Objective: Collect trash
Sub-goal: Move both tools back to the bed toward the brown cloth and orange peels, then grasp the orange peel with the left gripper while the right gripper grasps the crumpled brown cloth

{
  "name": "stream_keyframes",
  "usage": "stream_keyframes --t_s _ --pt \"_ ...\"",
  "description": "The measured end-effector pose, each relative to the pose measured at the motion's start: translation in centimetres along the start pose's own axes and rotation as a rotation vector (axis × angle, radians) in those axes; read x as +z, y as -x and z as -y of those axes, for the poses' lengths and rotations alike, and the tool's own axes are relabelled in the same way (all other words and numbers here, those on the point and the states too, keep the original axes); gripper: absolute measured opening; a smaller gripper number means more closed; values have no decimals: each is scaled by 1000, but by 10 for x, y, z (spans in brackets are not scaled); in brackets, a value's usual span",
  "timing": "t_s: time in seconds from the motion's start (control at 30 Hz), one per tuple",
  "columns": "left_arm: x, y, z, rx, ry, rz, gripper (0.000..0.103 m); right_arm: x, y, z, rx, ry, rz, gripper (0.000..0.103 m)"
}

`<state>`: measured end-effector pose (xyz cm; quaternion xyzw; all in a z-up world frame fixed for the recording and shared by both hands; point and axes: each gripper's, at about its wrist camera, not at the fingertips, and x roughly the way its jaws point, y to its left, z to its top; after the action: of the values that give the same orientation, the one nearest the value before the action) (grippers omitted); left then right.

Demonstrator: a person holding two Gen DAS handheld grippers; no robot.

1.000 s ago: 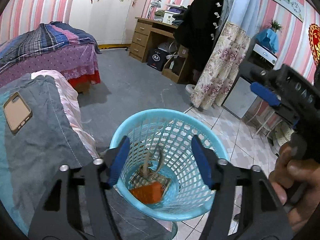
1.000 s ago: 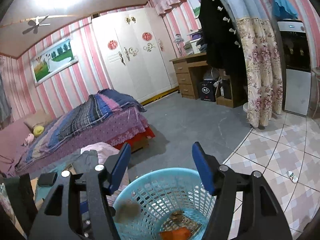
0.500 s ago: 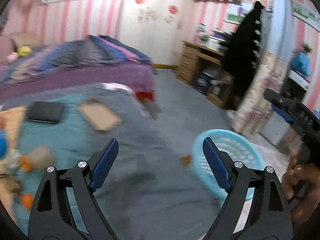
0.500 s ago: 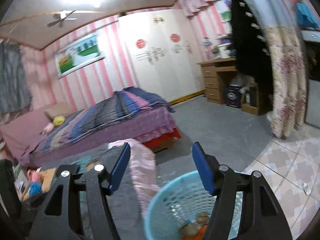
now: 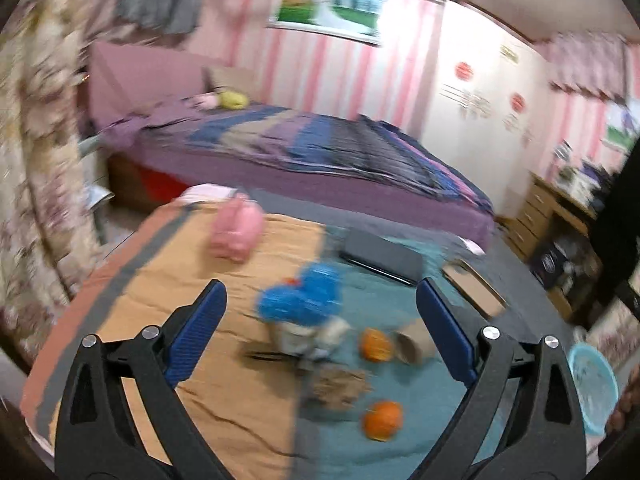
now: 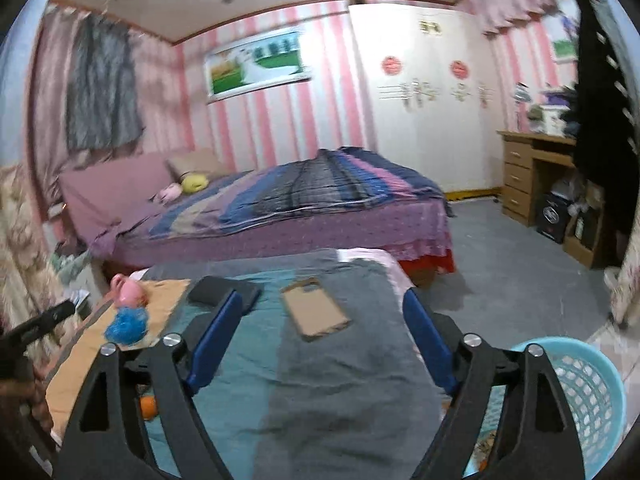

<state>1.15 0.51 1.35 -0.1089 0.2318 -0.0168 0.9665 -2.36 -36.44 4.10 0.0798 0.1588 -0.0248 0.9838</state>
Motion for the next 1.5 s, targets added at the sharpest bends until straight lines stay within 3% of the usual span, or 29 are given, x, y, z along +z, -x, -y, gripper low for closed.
stream_keyframes --t_s 0.1,0.3,0.4,0.47,0.53,0.67,0.83,1.1,1.23,1.3,1.43,1.5 --pt "3 -2 -25 51 38 8 93 7 0 -32 14 16 12 83" --pt "7 -11 -44 43 41 -18 93 29 -15 -97 121 96 7 87" --pt "5 -17 -58 39 36 -47 93 6 -29 -114 198 114 45 88" --pt "2 -24 -66 57 32 -65 93 -31 -51 -126 170 196 -35 88" --pt "-4 -33 -77 84 15 -90 93 -46 -70 -137 133 218 -109 88" --pt "-20 -49 -92 121 -12 -150 93 -52 -87 -145 167 156 -163 88" --pt "-23 -54 -114 130 65 -171 92 -67 -92 -161 280 122 -243 88" --pt "-26 -51 -102 138 22 -172 92 -109 -110 -227 373 315 -356 88" --pt "-28 -51 -101 137 20 -177 92 -126 -117 -245 339 395 -391 87" --pt "-29 -50 -100 135 21 -176 92 -129 -126 -246 319 396 -420 82" --pt "-29 -48 -96 123 8 -173 92 -129 -136 -245 357 368 -471 57" --pt "-29 -48 -93 119 -3 -175 92 -127 -137 -242 373 359 -467 50"
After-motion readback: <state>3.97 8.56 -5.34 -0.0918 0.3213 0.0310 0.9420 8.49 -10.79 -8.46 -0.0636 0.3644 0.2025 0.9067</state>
